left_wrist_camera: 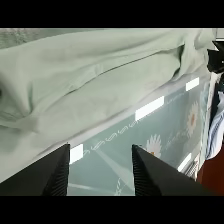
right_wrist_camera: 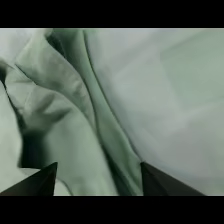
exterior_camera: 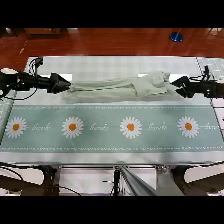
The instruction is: Fold the shirts.
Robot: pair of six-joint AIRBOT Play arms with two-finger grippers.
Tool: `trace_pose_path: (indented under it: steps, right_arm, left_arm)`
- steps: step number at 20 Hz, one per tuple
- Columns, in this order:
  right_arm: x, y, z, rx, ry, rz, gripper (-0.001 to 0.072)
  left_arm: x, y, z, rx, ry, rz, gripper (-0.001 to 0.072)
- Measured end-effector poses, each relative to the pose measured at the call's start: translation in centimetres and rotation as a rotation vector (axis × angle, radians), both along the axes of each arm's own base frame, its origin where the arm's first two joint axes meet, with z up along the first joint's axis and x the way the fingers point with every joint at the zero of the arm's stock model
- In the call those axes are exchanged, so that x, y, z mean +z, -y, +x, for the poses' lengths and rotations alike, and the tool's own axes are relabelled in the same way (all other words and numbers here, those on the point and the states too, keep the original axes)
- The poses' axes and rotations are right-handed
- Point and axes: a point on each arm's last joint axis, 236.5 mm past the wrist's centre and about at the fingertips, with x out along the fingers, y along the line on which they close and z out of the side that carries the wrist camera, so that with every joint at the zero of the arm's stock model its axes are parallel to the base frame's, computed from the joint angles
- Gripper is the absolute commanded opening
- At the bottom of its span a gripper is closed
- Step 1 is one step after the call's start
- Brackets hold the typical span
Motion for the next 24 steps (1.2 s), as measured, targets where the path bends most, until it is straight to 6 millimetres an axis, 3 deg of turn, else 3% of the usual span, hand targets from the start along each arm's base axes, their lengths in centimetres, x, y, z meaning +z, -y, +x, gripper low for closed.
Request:
trace_pose_path:
  steps: [3,6,7,9,11,13,15,17,20,24]
  right_arm:
    - [-1.5,-2.7,0.3,0.042,-0.022,0.028,0.0462]
    - [-1.9,-3.8,0.8,0.078,-0.017,0.007,0.0073]
    - [-1.6,-3.9,1.0,0.096,-0.007,0.000,0.0028]
    - [0.4,-4.2,1.9,0.127,0.036,0.005,0.0028]
    - [3.5,-4.5,2.6,0.159,0.093,0.013,0.0027]
    - [6.8,-4.7,2.7,0.201,0.145,-0.001,0.0027]
    - [9.5,-4.7,1.9,0.239,0.167,-0.035,0.0027]
    - [11.4,-4.8,0.4,0.284,0.163,-0.074,0.0027]
    - [12.9,-4.5,-2.4,0.353,0.116,-0.150,0.0027]
    - [13.8,-3.5,-6.0,0.423,0.031,-0.251,0.0027]
  left_arm:
    - [0.1,0.5,-0.2,-0.016,-0.002,-0.003,0.0476]
    - [0.1,0.7,-0.4,-0.024,-0.003,-0.005,0.0466]
    - [0.1,0.7,-0.4,-0.025,-0.004,-0.006,0.0458]
    - [0.2,0.8,-0.5,-0.031,-0.007,-0.009,0.0457]
    - [0.2,0.9,-0.7,-0.037,-0.011,-0.013,0.0369]
    - [0.4,1.2,-1.1,-0.054,-0.019,-0.022,0.0368]
    - [0.7,1.7,-1.3,-0.062,-0.026,-0.040,0.0219]
    - [1.2,2.8,-1.6,-0.072,-0.047,-0.067,0.0219]
    - [2.1,5.7,-2.1,-0.104,-0.063,-0.111,0.0219]
    - [3.3,12.3,-4.2,-0.217,-0.081,-0.162,0.0219]
